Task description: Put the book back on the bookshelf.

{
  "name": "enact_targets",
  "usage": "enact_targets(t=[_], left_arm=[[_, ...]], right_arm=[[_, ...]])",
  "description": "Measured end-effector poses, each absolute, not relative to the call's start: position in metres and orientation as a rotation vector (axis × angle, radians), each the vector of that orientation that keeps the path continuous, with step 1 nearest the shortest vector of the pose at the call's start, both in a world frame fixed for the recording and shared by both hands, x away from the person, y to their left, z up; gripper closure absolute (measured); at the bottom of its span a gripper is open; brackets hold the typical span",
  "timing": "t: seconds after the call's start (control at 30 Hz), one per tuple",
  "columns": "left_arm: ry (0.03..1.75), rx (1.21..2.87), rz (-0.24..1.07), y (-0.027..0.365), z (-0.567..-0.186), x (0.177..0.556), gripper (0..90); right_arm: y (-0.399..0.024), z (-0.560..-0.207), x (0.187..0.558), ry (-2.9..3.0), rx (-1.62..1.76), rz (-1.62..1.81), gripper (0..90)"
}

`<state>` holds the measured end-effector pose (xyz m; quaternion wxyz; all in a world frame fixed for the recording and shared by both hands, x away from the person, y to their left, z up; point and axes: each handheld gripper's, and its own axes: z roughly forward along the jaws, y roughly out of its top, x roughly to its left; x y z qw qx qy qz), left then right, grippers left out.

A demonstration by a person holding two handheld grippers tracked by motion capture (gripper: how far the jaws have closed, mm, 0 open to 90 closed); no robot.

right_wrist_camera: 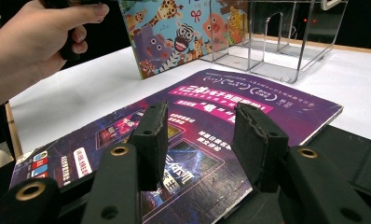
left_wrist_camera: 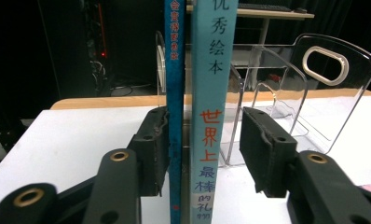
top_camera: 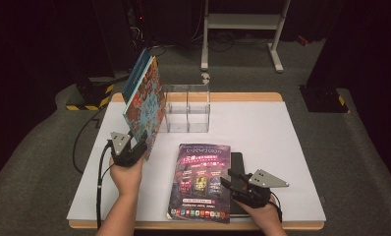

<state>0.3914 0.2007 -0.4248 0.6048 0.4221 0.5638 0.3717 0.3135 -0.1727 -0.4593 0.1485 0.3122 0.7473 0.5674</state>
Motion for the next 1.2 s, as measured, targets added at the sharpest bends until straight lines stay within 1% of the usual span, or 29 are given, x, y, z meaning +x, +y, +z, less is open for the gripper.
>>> enact_targets(t=[0.2,0.33,0.43,0.63,0.73,0.83,0.9,1.13,1.2], left_arm=[[1.306,0.991,0.843,0.201,-0.425,0.391,46.9],[1.298,1.008,0.848,0.202,-0.426,0.390,46.8],[1.295,1.019,0.834,0.202,-0.426,0.389,44.3],[1.300,1.033,0.800,0.204,-0.426,0.386,37.7],[1.309,1.039,0.779,0.206,-0.426,0.383,31.9],[1.306,1.057,0.753,0.209,-0.427,0.375,28.9],[1.300,1.082,0.739,0.211,-0.429,0.369,23.8],[1.304,1.142,0.656,0.221,-0.440,0.340,18.0],[1.301,1.164,0.635,0.221,-0.442,0.333,17.8]], right_arm=[[-0.173,-0.459,0.313,2.150,0.899,1.631,54.8],[-0.173,-0.459,0.314,2.151,0.899,1.630,54.8],[-0.173,-0.459,0.313,2.152,0.898,1.629,54.8],[-0.172,-0.460,0.313,2.152,0.898,1.629,54.8],[-0.172,-0.459,0.313,2.153,0.896,1.629,54.7],[-0.172,-0.460,0.313,2.154,0.895,1.628,54.6],[-0.172,-0.459,0.313,2.154,0.894,1.625,54.4],[-0.172,-0.459,0.313,2.157,0.889,1.609,53.1],[-0.171,-0.460,0.313,2.157,0.889,1.608,53.1]])
